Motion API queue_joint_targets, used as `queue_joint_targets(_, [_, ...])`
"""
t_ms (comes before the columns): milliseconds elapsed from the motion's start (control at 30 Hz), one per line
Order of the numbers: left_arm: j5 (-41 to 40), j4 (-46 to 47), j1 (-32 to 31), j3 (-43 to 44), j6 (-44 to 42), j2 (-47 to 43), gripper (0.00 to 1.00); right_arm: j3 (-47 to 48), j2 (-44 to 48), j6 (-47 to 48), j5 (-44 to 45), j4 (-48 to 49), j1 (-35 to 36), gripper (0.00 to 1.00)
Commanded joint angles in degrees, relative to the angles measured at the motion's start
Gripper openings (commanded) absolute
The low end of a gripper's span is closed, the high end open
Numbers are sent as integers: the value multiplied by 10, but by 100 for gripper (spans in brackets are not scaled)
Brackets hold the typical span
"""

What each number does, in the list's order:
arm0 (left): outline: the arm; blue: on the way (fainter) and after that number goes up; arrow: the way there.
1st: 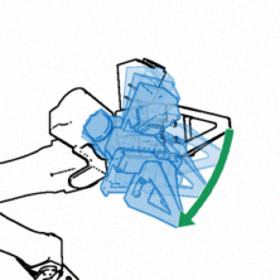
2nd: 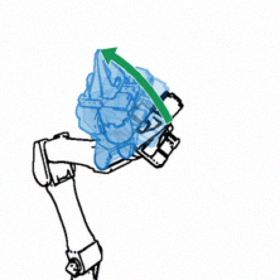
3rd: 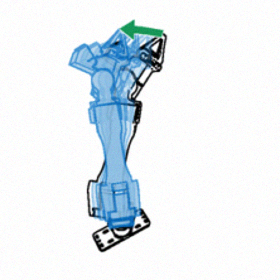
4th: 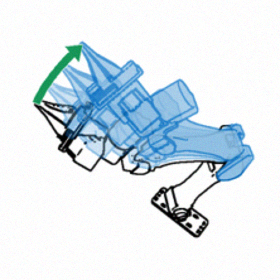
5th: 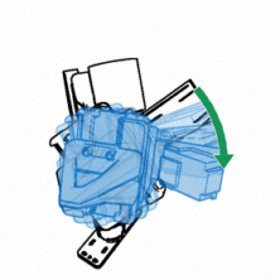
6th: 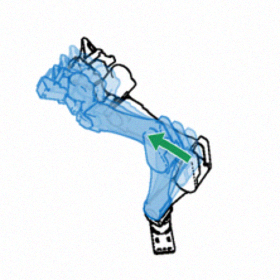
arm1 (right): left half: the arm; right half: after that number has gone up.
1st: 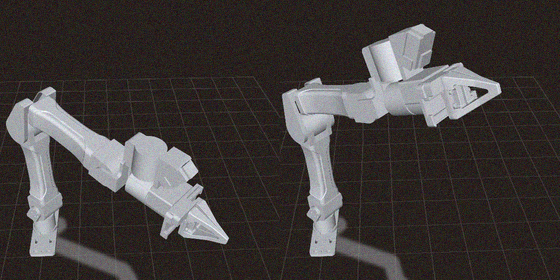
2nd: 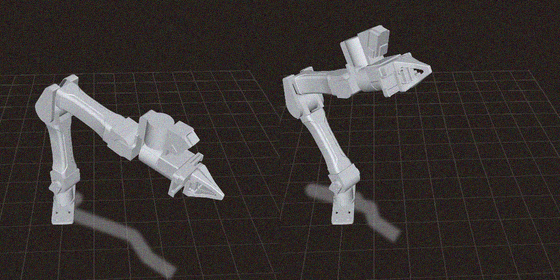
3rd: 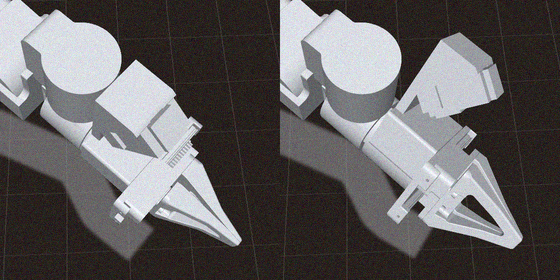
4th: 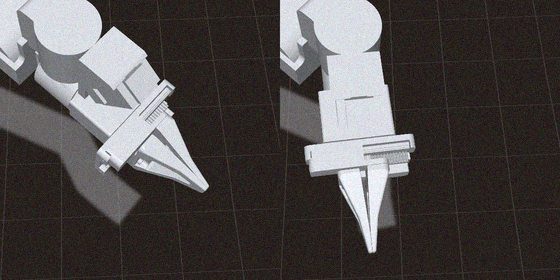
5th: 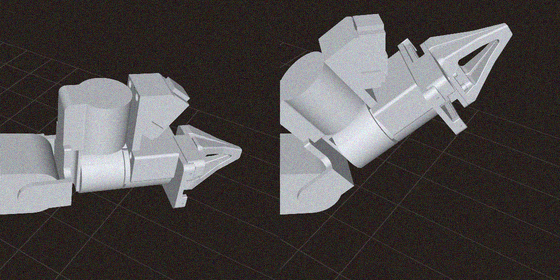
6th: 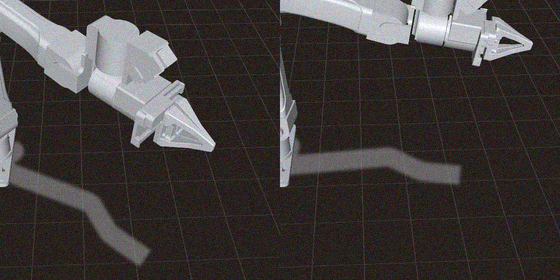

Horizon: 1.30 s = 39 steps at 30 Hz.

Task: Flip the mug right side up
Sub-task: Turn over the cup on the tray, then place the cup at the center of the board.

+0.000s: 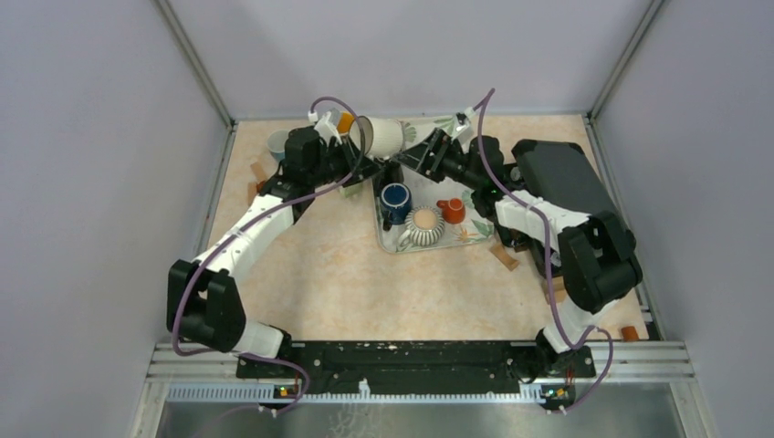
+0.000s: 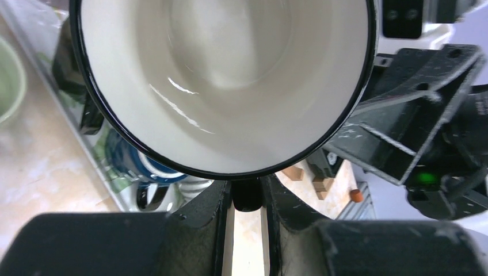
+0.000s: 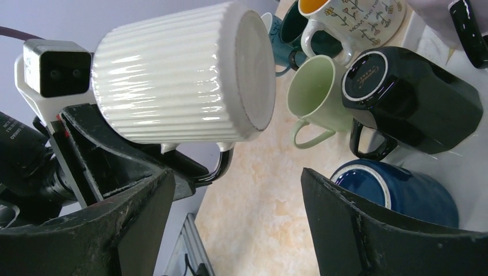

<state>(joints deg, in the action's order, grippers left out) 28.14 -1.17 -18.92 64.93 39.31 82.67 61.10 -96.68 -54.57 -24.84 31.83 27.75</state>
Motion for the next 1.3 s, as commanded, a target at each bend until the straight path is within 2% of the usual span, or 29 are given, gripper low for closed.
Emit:
queue_joint_targets(0, [-53, 7, 1, 44, -53, -56, 0, 9, 52, 31, 11, -5, 11, 82])
queue_joint_targets(400, [-232, -205, 16, 76, -155, -117, 0, 6, 126, 115, 41, -147, 13, 92])
queue_joint_targets(533, [-271, -232, 35, 66, -173, -121, 0, 4, 162, 137, 45, -191, 13, 95])
queue_joint_targets(767, [-307, -227, 69, 16, -180, -116, 0, -30, 223, 169, 62, -242, 12, 97])
queue_joint_targets(1000, [-349, -233, 88, 3, -189, -86, 0, -45, 249, 181, 65, -267, 12, 98])
queue_joint_targets(1267, [-351, -199, 104, -29, -182, -57, 0, -53, 278, 189, 65, -302, 12, 98])
